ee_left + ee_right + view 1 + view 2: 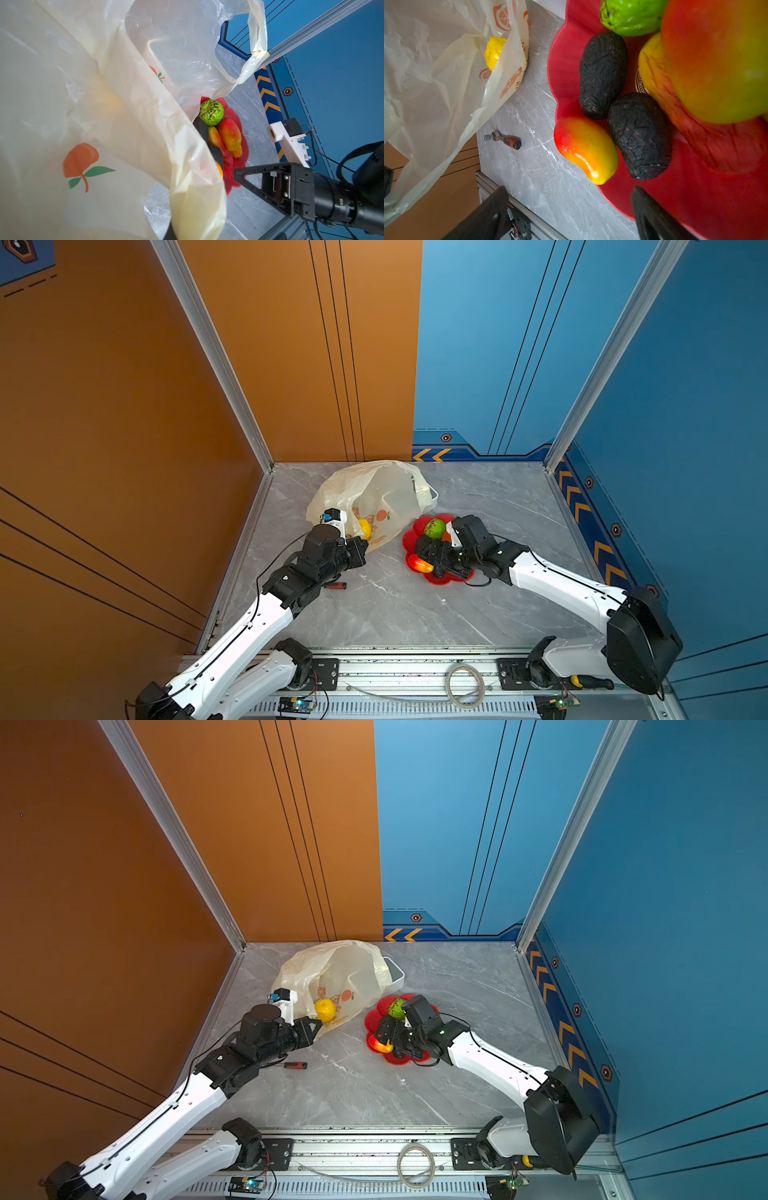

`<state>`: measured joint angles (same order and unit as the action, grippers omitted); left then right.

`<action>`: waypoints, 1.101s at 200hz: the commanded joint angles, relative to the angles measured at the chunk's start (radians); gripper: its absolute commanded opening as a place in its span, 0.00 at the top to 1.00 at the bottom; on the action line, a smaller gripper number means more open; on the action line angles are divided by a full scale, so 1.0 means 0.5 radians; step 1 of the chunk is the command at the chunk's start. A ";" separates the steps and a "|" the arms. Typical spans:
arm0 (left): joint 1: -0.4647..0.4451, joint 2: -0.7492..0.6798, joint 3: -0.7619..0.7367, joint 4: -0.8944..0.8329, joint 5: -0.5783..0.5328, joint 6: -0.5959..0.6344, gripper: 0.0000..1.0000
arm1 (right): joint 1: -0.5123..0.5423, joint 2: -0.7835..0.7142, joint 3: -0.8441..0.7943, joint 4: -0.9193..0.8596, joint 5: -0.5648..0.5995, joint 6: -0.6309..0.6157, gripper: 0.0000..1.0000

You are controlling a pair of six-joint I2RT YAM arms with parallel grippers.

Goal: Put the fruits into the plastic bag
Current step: 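Move the open right gripper back over the red bowl toward the red-yellow mango, then lower the right gripper around the red-yellow mango and close on it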

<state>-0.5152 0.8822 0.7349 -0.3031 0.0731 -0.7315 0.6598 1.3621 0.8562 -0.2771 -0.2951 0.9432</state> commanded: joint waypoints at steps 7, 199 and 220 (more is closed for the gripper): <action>0.021 -0.027 0.004 -0.004 0.037 -0.010 1.00 | -0.011 0.034 -0.067 0.138 0.022 0.124 0.11; 0.051 -0.042 0.011 -0.032 0.059 0.004 1.00 | 0.070 0.198 -0.122 0.407 0.029 0.294 0.18; 0.052 -0.042 0.005 -0.026 0.062 0.000 1.00 | 0.114 0.187 -0.123 0.414 0.038 0.311 0.18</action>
<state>-0.4999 0.8768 0.7349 -0.3046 0.0860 -0.7315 0.6910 1.4643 0.7982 -0.0845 -0.2913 1.0786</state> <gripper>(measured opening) 0.045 0.823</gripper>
